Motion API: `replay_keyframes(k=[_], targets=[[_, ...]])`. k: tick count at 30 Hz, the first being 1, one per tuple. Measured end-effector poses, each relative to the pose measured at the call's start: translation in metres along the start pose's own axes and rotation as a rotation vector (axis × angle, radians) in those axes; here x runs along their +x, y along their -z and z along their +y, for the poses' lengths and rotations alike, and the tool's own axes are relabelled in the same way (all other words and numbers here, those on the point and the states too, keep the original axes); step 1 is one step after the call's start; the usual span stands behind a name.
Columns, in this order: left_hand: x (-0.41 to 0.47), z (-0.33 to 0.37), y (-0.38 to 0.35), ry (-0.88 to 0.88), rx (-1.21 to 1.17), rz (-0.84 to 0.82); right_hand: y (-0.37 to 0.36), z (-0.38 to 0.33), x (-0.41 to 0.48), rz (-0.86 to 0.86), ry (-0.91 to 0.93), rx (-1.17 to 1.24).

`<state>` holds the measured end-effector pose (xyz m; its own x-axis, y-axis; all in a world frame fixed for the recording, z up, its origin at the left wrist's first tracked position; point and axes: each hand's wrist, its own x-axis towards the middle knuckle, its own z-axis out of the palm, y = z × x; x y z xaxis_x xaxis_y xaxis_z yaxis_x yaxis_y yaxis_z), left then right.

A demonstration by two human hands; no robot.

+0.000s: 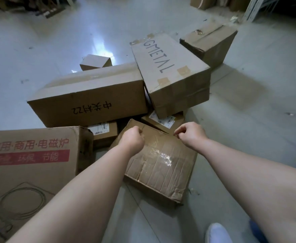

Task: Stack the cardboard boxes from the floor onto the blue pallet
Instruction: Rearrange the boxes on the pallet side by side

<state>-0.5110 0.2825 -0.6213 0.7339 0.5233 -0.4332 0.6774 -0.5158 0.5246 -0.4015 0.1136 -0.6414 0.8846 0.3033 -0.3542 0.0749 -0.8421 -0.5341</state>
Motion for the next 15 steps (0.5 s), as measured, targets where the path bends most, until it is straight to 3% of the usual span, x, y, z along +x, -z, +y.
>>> replay_keyframes(k=[8, 15], targets=[[-0.027, 0.112, 0.032, 0.155, -0.029, -0.143, 0.109, -0.010, -0.021, -0.136, -0.172, 0.100], [-0.043, 0.187, 0.111, 0.240, -0.026, -0.206, 0.210, -0.057, -0.009, -0.177, -0.302, 0.156]])
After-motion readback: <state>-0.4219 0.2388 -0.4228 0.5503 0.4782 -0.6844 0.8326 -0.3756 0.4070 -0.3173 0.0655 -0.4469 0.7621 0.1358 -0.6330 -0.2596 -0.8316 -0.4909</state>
